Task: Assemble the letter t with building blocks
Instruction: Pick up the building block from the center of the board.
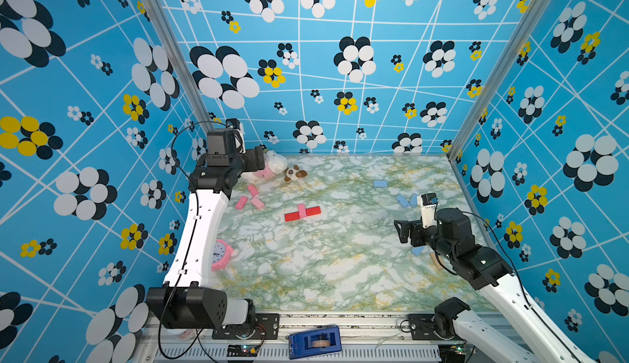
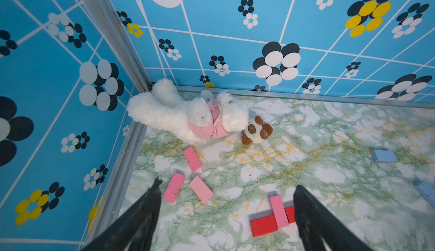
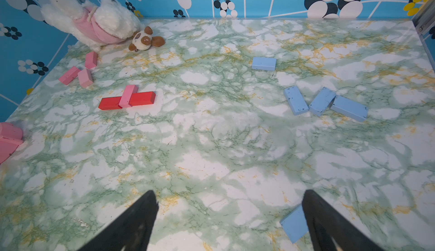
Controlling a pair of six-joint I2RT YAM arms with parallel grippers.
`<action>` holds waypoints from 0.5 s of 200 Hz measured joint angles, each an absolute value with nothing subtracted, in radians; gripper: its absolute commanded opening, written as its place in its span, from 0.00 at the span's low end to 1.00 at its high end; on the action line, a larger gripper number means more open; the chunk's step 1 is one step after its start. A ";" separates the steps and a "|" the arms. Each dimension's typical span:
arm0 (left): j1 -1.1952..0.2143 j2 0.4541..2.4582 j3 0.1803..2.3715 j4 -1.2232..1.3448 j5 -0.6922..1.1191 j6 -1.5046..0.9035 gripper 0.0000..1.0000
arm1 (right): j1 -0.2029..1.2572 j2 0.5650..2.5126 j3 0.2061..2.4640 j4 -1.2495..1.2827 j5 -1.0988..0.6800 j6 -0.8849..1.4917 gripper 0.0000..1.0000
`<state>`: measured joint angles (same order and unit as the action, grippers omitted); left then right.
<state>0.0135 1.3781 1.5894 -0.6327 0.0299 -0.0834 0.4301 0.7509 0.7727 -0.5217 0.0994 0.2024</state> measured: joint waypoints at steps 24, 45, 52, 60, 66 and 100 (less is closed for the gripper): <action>0.046 1.355 1.589 -0.672 0.048 -0.095 0.89 | 0.430 0.748 0.780 -0.522 0.099 0.202 0.99; 0.060 1.357 1.586 -0.735 0.060 -0.096 0.88 | 0.430 0.742 0.781 -0.523 0.099 0.202 0.99; 0.064 1.357 1.580 -0.755 0.062 -0.096 0.88 | 0.430 0.742 0.781 -0.523 0.099 0.202 0.99; 0.068 1.357 1.573 -0.777 0.064 -0.097 0.88 | 0.430 0.743 0.782 -0.525 0.099 0.202 0.99; 0.073 1.357 1.567 -0.795 0.064 -0.098 0.88 | 0.430 0.746 0.782 -0.526 0.099 0.202 0.99; 0.101 1.365 1.541 -0.866 0.065 -0.121 0.87 | 0.430 0.773 0.788 -0.529 0.098 0.202 0.99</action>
<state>0.1009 1.3647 1.5410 -0.8658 0.0647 -0.1207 0.4301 0.7734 0.7883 -0.5293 0.0982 0.2016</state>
